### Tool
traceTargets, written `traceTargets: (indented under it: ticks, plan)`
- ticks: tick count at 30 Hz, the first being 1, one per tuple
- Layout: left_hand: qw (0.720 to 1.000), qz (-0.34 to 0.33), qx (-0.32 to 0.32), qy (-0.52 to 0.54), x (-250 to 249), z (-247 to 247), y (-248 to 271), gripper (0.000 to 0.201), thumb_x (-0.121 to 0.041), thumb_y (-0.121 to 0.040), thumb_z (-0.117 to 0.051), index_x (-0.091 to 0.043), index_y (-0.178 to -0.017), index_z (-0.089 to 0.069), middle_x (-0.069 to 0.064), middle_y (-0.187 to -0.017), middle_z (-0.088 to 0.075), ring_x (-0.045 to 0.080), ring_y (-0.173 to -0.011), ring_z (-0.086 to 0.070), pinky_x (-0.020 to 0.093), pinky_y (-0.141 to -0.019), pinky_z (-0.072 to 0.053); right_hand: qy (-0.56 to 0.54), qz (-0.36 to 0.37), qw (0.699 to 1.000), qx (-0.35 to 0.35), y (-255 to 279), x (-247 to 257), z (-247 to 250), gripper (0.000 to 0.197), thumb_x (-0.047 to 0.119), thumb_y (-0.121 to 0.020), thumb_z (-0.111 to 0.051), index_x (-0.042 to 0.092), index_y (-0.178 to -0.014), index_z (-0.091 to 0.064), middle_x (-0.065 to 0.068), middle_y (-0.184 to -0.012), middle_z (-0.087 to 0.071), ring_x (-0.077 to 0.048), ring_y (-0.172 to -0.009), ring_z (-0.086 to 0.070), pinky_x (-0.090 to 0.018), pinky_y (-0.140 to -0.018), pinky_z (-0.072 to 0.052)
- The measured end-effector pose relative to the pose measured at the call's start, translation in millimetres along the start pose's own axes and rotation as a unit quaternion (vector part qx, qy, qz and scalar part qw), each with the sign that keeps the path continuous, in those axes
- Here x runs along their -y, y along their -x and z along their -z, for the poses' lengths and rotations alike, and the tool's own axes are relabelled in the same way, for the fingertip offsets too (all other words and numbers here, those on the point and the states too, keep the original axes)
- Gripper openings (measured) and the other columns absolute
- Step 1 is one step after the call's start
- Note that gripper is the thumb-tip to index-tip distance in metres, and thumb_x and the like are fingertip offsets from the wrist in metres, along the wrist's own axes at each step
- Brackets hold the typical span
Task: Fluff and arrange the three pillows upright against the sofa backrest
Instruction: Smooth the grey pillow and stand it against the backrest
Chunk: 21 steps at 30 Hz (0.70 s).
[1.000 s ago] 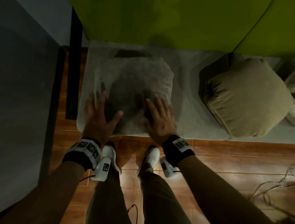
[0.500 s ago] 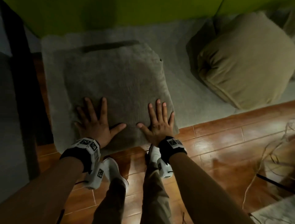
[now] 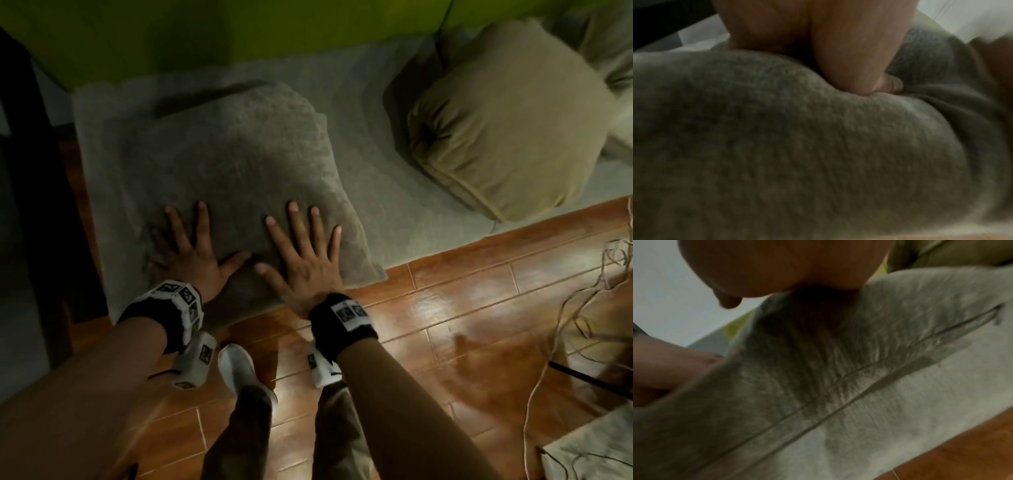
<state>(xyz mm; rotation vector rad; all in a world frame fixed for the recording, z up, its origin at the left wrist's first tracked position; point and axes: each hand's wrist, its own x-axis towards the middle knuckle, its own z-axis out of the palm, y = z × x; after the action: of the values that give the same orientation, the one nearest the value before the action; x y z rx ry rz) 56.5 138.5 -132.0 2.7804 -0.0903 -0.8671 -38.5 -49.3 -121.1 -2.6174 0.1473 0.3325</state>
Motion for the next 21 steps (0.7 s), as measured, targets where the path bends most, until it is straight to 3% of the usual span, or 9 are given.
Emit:
traceTargets:
  ticks: [4, 8, 10, 13, 15, 16, 17, 19, 21]
  plan:
    - [1.000, 0.005, 0.015, -0.019, -2, -1, -7, 0.114, -0.096, -0.060, -0.034, -0.054, -0.139, 0.037, 0.000, -0.158, 0.040, 0.046, -0.150, 0.012, 0.071, -0.115, -0.010, 0.010, -0.025, 0.998, 0.056, -20, -38, -20, 0.079, 0.081, -0.093, -0.026, 0.056, -0.148, 0.025, 0.015, -0.158, 0.038, -0.020, -0.150, 0.033, -0.067, -0.119, 0.012]
    - [1.000, 0.004, 0.025, -0.018, -12, 2, 3, 0.113, -0.096, -0.061, -0.035, -0.057, -0.133, 0.042, 0.001, -0.157, 0.042, 0.045, -0.150, 0.015, 0.071, -0.115, -0.008, -0.002, -0.093, 0.989, 0.112, -14, -55, -13, 0.092, 0.093, -0.080, -0.024, 0.059, -0.137, 0.039, 0.017, -0.147, 0.053, -0.018, -0.148, 0.037, -0.067, -0.115, 0.021]
    - [0.999, 0.000, 0.040, -0.002, -12, 8, 9, 0.112, -0.096, -0.060, -0.037, -0.060, -0.128, 0.045, -0.001, -0.156, 0.044, 0.042, -0.149, 0.021, 0.071, -0.116, -0.005, -0.013, -0.113, 0.984, 0.136, -8, -62, -1, 0.098, 0.095, -0.078, -0.029, 0.057, -0.136, 0.041, 0.020, -0.144, 0.055, -0.016, -0.148, 0.038, -0.069, -0.117, 0.015]
    - [0.998, -0.030, 0.030, 0.049, -8, 17, 26, 0.108, -0.094, -0.064, -0.041, -0.064, -0.132, 0.038, -0.001, -0.158, 0.040, 0.040, -0.149, 0.022, 0.070, -0.116, -0.004, -0.052, -0.152, 0.970, 0.181, 5, -84, 16, 0.106, 0.093, -0.076, -0.042, 0.060, -0.142, 0.033, 0.019, -0.160, 0.038, -0.022, -0.154, 0.022, -0.068, -0.119, 0.005]
    - [0.994, -0.050, -0.003, 0.100, 0, 22, 40, 0.107, -0.094, -0.067, -0.041, -0.061, -0.141, 0.028, 0.002, -0.162, 0.032, 0.040, -0.151, 0.016, 0.068, -0.118, -0.007, -0.094, -0.221, 0.947, 0.211, 13, -104, 29, 0.109, 0.095, -0.067, -0.051, 0.065, -0.147, 0.017, 0.007, -0.172, 0.007, -0.035, -0.156, -0.006, -0.065, -0.122, -0.012]
    - [0.991, -0.052, -0.025, 0.124, 6, 25, 48, 0.106, -0.091, -0.070, -0.043, -0.057, -0.147, 0.022, 0.004, -0.164, 0.027, 0.040, -0.152, 0.012, 0.066, -0.119, -0.010, -0.073, -0.229, 0.945, 0.221, 18, -111, 37, 0.107, 0.090, -0.070, -0.054, 0.059, -0.154, 0.004, 0.000, -0.172, -0.007, -0.037, -0.154, -0.016, -0.062, -0.121, -0.019]
    - [0.988, -0.049, -0.053, 0.139, 9, 28, 57, 0.103, -0.087, -0.074, -0.046, -0.054, -0.150, 0.016, 0.006, -0.166, 0.021, 0.040, -0.153, 0.007, 0.066, -0.119, -0.011, -0.037, -0.220, 0.952, 0.210, 22, -112, 48, 0.097, 0.078, -0.081, -0.054, 0.047, -0.160, -0.006, -0.004, -0.171, -0.011, -0.036, -0.154, -0.017, -0.058, -0.121, -0.021]
    - [0.979, -0.033, -0.132, 0.153, 9, 31, 76, 0.097, -0.076, -0.082, -0.052, -0.052, -0.153, 0.010, 0.009, -0.168, 0.011, 0.038, -0.153, 0.003, 0.065, -0.120, -0.010, -0.018, -0.178, 0.981, 0.070, 28, -100, 70, 0.077, 0.045, -0.100, -0.050, 0.027, -0.164, -0.010, -0.006, -0.172, -0.003, -0.032, -0.157, -0.006, -0.057, -0.125, -0.016]
    - [0.967, -0.041, -0.209, 0.138, -3, 28, 92, 0.091, -0.066, -0.089, -0.052, -0.048, -0.155, 0.008, 0.008, -0.168, 0.009, 0.036, -0.154, 0.005, 0.061, -0.120, -0.006, -0.027, -0.059, 0.996, -0.057, 28, -60, 95, 0.071, 0.040, -0.104, -0.046, 0.023, -0.163, -0.012, -0.007, -0.172, -0.004, -0.029, -0.158, -0.001, -0.052, -0.127, -0.009]
